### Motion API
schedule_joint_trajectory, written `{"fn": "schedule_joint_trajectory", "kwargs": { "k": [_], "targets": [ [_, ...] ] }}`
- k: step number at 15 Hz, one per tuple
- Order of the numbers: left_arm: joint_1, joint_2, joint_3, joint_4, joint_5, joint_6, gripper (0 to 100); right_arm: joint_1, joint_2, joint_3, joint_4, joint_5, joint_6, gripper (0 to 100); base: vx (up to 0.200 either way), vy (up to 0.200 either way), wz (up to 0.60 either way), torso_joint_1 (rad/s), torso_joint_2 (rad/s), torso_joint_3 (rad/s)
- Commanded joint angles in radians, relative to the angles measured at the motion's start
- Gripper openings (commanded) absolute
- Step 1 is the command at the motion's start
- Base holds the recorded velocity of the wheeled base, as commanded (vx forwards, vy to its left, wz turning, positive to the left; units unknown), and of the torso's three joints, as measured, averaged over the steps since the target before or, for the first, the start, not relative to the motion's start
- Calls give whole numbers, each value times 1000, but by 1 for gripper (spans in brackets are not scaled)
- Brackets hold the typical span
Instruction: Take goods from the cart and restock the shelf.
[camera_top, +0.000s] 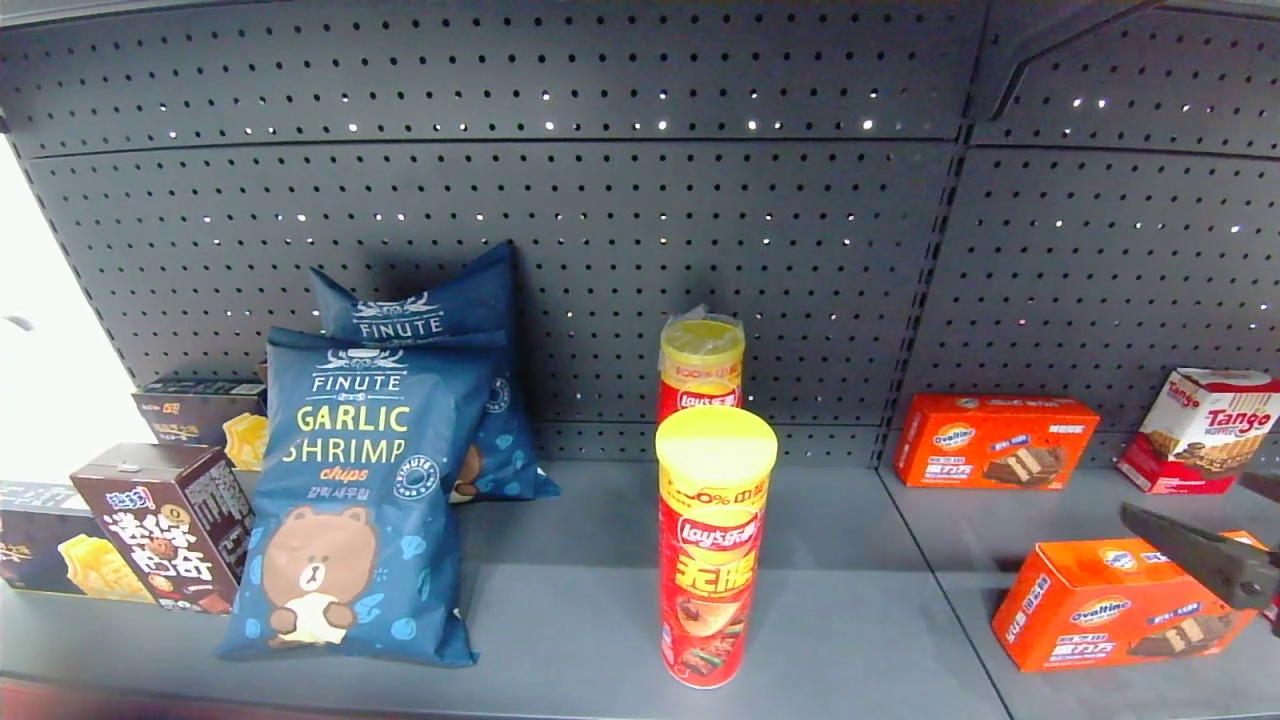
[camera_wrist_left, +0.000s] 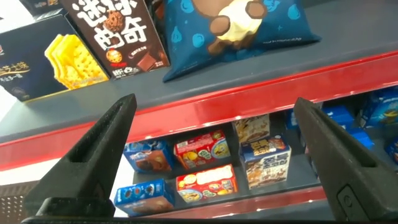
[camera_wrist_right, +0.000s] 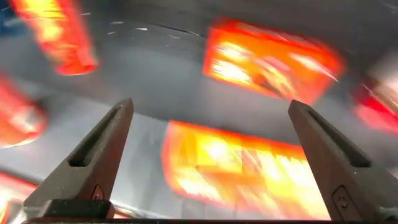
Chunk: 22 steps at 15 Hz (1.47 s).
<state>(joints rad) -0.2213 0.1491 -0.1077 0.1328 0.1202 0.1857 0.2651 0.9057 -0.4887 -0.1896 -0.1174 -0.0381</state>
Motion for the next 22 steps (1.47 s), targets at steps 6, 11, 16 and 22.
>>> {"fn": "schedule_joint_trajectory", "kwargs": {
  "k": [6,11,16,22],
  "targets": [
    [26,-42,20,-5,18,-3,100,-244,-478,294,22,-114,50,100,0,0,0,0,0,0],
    [26,-42,20,-5,18,-6,100,-488,-823,424,210,-68,38,100,0,0,0,0,0,0],
    [26,-42,22,-9,30,-2,100,-486,-817,478,157,62,-3,100,0,0,0,0,0,0],
    [26,-42,20,-7,49,-3,100,-495,-815,489,182,1,98,100,0,0,0,0,0,0]
  ]
}}
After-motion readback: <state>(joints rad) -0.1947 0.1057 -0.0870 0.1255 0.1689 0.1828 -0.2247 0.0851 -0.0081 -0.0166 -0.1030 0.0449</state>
